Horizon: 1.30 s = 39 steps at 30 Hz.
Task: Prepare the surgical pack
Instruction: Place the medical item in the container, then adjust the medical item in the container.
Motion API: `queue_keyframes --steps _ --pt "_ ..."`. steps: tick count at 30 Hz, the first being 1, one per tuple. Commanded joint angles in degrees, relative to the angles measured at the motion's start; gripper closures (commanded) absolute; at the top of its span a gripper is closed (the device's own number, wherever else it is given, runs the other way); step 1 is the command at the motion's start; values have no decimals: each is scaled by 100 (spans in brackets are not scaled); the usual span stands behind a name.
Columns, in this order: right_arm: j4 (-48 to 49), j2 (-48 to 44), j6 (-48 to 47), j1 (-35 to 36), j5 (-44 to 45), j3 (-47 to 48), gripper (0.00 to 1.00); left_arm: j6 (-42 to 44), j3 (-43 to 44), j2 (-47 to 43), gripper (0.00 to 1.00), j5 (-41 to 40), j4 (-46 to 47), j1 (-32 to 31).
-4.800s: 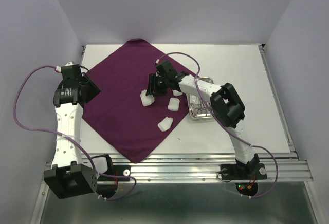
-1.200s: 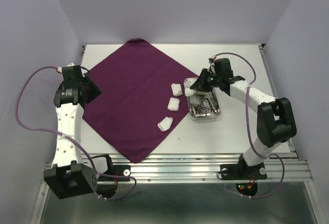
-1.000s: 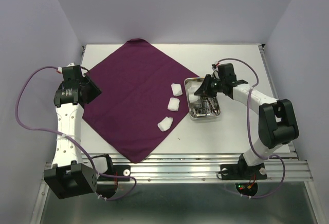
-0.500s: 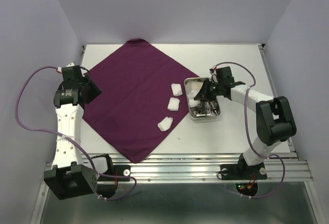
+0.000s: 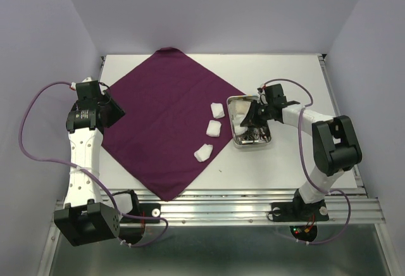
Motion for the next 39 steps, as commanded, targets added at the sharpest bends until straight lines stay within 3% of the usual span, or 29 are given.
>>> queue_keyframes --steps 1,3,7,11,16,21,23,27,30,39 --pt "-83 82 -129 6 310 130 93 44 25 -185 59 14 102 35" --pt "-153 90 -138 6 425 175 81 44 25 -185 60 14 102 35" --pt "-268 29 -164 6 539 236 39 44 34 -176 60 6 102 26" --pt "-496 -365 -147 6 890 254 29 44 16 -168 60 14 129 35" --pt "-672 -656 -147 6 1128 298 27 36 -10 -124 60 58 164 26" --pt "-655 -806 -120 6 1172 298 27 27 -28 -133 60 49 181 35" --pt "-524 -841 -59 6 1085 245 32 18 -54 -133 60 58 208 35" --pt "-347 -762 20 6 970 201 66 0 -80 -115 60 111 225 35" --pt "-154 -631 108 6 821 227 83 -17 -72 -124 60 111 217 35" --pt "198 54 249 6 715 333 91 -35 -54 -141 60 111 199 26"
